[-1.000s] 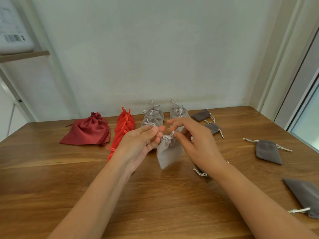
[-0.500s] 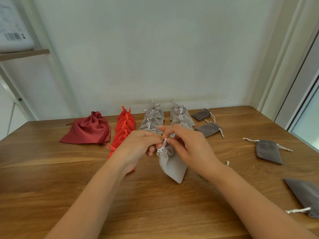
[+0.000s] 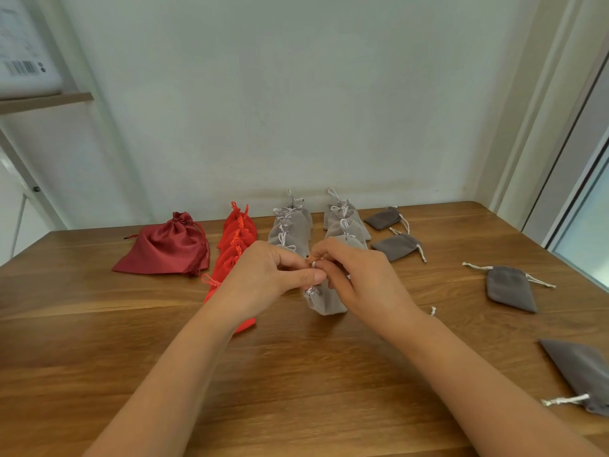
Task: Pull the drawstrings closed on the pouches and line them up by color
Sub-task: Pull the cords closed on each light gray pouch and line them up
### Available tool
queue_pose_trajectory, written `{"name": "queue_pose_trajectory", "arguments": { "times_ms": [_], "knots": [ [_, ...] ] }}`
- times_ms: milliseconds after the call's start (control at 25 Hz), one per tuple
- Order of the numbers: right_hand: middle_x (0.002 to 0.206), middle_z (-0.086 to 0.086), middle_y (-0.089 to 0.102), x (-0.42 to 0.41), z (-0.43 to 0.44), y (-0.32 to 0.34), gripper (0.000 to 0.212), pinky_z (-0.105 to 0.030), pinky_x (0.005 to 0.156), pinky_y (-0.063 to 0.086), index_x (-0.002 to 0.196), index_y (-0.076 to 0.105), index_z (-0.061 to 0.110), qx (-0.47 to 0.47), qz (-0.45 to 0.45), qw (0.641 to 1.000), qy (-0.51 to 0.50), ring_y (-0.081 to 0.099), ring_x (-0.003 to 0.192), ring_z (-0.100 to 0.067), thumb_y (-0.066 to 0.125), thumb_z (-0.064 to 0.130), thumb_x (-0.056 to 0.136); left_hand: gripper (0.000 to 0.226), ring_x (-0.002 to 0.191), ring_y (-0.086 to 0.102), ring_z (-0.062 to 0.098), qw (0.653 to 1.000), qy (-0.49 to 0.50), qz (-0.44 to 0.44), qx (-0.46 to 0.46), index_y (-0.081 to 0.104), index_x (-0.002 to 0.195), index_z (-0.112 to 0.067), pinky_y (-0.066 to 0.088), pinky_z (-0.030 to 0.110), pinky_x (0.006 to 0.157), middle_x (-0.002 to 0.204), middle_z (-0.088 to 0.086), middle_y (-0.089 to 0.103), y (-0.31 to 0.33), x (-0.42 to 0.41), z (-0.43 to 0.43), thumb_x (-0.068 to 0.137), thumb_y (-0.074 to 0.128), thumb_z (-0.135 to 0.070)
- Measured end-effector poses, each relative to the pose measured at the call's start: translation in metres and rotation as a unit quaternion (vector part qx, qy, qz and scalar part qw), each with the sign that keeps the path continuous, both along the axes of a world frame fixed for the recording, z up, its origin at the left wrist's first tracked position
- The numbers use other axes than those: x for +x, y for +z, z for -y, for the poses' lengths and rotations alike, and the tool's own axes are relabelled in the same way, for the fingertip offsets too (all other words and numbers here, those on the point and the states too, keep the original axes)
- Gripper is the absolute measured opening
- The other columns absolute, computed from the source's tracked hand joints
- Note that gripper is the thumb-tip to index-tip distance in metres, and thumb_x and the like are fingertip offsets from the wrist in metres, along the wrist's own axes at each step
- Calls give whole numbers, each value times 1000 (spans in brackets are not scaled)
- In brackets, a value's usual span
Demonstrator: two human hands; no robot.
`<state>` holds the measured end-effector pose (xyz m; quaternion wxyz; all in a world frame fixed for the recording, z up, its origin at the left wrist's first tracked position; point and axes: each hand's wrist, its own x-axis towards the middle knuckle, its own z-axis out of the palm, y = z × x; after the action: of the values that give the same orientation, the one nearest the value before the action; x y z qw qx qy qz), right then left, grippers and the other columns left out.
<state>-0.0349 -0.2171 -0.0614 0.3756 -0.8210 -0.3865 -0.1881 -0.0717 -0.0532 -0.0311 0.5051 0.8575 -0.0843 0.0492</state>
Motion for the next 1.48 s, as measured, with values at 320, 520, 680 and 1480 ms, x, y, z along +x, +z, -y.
{"name": "queue_pose_trajectory", "arguments": {
  "times_ms": [320, 520, 680, 1480],
  "knots": [
    [86, 7, 71, 6, -1, -1, 11, -17, 70, 49, 98, 71, 18, 6, -6, 998, -65, 60, 79, -2, 66, 17, 88, 16, 54, 58, 5, 987, 104, -13, -119, 76, 74, -6, 39, 14, 46, 67, 7, 71, -17, 10, 6, 85, 68, -14],
    [75, 16, 60, 5, 2, 3, 3, -9, 63, 37, 85, 68, 23, 1, -9, 997, -73, 51, 67, 3, 67, 24, 87, 5, 51, 57, 2, 955, 107, -75, -266, 75, 78, -11, 39, 12, 45, 66, 1, 70, -15, 10, 6, 77, 73, -7],
    [75, 10, 61, 3, 9, 11, 7, -12, 65, 37, 80, 65, 20, 72, -102, 992, 14, 52, 72, -2, 67, 22, 86, 11, 49, 48, 4, 939, 70, -105, -319, 73, 67, -13, 41, 12, 46, 57, -1, 58, -12, 9, 5, 73, 71, -3],
    [74, -3, 54, 2, 12, 15, 7, -19, 61, 37, 86, 62, 15, 99, -190, 974, 78, 46, 68, -12, 66, 20, 84, 10, 52, 37, 8, 972, 84, 190, -108, 71, 72, -25, 31, 22, 52, 52, 8, 44, -19, 10, 8, 72, 75, -17]
  ]
}}
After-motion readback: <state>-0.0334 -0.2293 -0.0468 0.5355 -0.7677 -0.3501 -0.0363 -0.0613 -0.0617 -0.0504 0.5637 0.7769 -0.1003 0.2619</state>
